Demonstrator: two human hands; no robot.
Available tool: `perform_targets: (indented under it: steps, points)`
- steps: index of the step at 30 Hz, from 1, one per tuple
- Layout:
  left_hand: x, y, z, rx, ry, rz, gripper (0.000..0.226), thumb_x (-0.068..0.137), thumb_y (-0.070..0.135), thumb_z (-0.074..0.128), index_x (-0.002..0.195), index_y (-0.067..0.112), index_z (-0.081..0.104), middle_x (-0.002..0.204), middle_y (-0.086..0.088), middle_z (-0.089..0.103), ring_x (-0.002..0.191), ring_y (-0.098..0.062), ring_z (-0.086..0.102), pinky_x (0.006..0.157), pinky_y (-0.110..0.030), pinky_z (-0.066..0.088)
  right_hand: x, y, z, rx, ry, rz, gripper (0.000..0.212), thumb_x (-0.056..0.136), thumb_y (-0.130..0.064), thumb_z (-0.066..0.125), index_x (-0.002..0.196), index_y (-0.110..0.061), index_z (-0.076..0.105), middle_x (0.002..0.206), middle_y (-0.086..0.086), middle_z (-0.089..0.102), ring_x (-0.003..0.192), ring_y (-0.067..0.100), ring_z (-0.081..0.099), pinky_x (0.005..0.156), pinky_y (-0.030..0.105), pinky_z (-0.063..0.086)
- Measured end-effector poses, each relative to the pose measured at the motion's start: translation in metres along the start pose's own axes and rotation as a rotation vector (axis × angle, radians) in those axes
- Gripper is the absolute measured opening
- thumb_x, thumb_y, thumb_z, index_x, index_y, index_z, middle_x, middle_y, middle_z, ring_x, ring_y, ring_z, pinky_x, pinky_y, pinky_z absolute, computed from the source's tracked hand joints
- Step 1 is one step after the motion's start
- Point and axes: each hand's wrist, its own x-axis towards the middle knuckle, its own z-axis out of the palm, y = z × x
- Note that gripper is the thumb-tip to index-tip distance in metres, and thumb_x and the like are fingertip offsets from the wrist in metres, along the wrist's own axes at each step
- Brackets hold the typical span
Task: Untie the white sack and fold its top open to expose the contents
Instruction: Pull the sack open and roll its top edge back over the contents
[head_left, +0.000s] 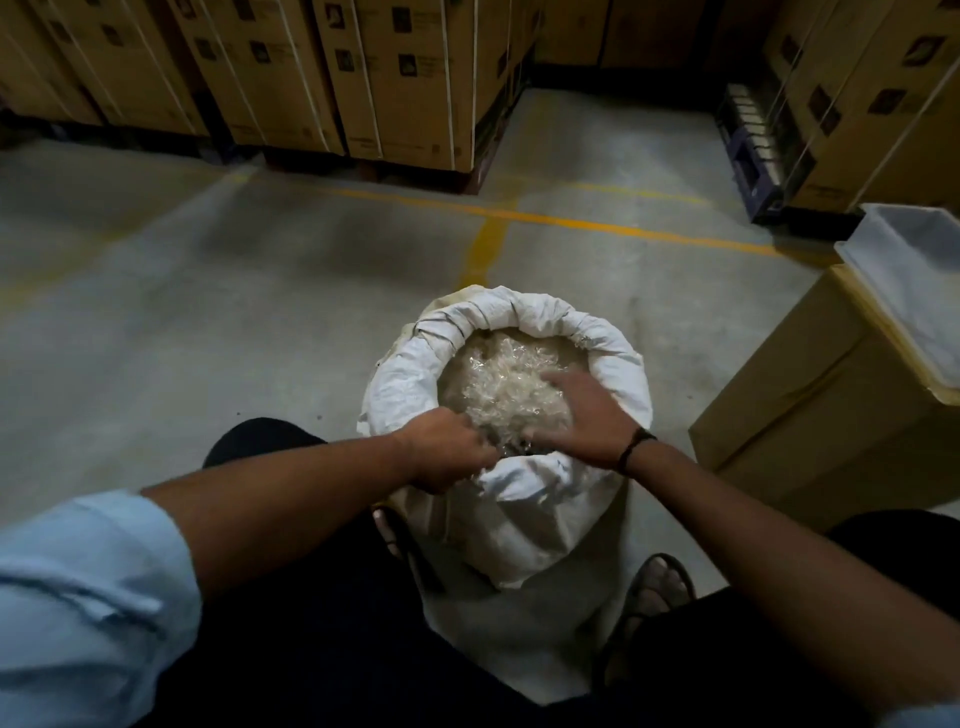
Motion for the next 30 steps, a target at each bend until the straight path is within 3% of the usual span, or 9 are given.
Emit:
perform_targets:
  steps: [2,4,7,11,13,16,19,26,30]
  points:
    - [0.009,0.008,0.006,0.002,0.109,-0.002,0.040,0.090,0.020,0.063,0.129,0.018,0.053,0.117,-0.009,0.066,0.101,-0.037,0.065,0.067,-0.039,0.051,-0.010,-0.009,0.003,-0.234,-0.285,-0.247,0.111,0.066,-0.079,0.065,0.153,-0.021,0.029,0.149,0.009,0.045,0.134,0.029,0.044,0.113,0.043,0.035]
    - [0.016,0.016,0.015,-0.003,0.266,0.025,0.030,0.088,0.015,0.062,0.119,0.014,0.060,0.107,-0.010,0.067,0.088,-0.035,0.065,0.059,-0.037,0.050,-0.021,-0.010,0.010,-0.458,-0.465,-0.273,0.120,0.065,-0.071,0.073,0.157,-0.022,0.015,0.152,0.009,0.042,0.130,0.029,0.049,0.106,0.040,0.041]
    - [0.018,0.036,0.038,0.005,0.502,0.054,0.022,0.093,0.012,0.054,0.112,0.014,0.063,0.094,-0.007,0.064,0.082,-0.027,0.057,0.056,-0.036,0.047,-0.022,-0.010,0.026,-0.524,-0.593,-0.157,0.089,0.066,-0.063,0.078,0.138,-0.024,0.044,0.132,0.007,0.060,0.114,0.030,0.063,0.093,0.038,0.053]
    - [0.008,0.026,0.050,0.005,0.520,0.031,0.038,0.079,0.022,0.073,0.115,0.020,0.063,0.095,-0.002,0.062,0.082,-0.022,0.055,0.063,-0.034,0.042,-0.014,-0.019,0.051,-0.616,-0.427,-0.296,0.049,0.074,-0.047,0.068,0.117,-0.023,0.062,0.117,0.005,0.061,0.111,0.027,0.058,0.100,0.042,0.041]
    - [0.006,0.010,0.049,-0.152,0.332,0.032,0.064,0.067,0.037,0.080,0.126,0.023,0.058,0.106,0.001,0.064,0.095,-0.021,0.056,0.076,-0.034,0.044,-0.013,-0.017,0.057,-0.594,-0.403,-0.307,0.050,0.076,-0.041,0.067,0.121,-0.022,0.060,0.118,0.005,0.058,0.111,0.027,0.055,0.100,0.043,0.038]
    - [0.012,-0.004,0.041,-0.464,-0.001,0.010,0.088,0.066,0.067,0.080,0.141,0.033,0.049,0.131,0.004,0.061,0.118,-0.019,0.055,0.104,-0.035,0.040,-0.017,-0.017,0.057,-0.517,-0.403,-0.260,0.036,0.080,-0.029,0.064,0.115,-0.019,0.057,0.109,0.006,0.067,0.097,0.030,0.066,0.073,0.034,0.043]
    - [0.015,-0.019,0.034,-0.514,-0.218,-0.098,0.092,0.066,0.062,0.084,0.145,0.037,0.044,0.135,0.004,0.062,0.120,-0.023,0.060,0.102,-0.033,0.043,-0.027,-0.015,0.056,-0.495,-0.316,-0.223,0.031,0.081,-0.025,0.061,0.110,-0.016,0.054,0.100,0.008,0.068,0.088,0.034,0.067,0.063,0.034,0.038]
    - [0.009,-0.009,0.067,-0.010,0.298,-0.175,0.042,0.096,0.023,0.047,0.136,0.013,0.040,0.105,-0.014,0.062,0.084,-0.029,0.058,0.072,-0.040,0.047,-0.040,0.009,0.066,-0.558,-0.099,-0.076,0.022,0.069,-0.013,0.065,0.086,-0.017,0.051,0.071,0.007,0.064,0.058,0.032,0.058,0.054,0.038,0.047]
    - [0.011,-0.010,0.065,-0.211,0.227,-0.203,0.060,0.092,0.051,0.057,0.144,0.027,0.038,0.122,-0.006,0.056,0.104,-0.025,0.054,0.089,-0.039,0.042,-0.034,0.010,0.062,-0.499,-0.273,-0.041,0.040,0.082,-0.026,0.060,0.118,-0.017,0.045,0.108,0.009,0.064,0.093,0.033,0.062,0.083,0.042,0.047]
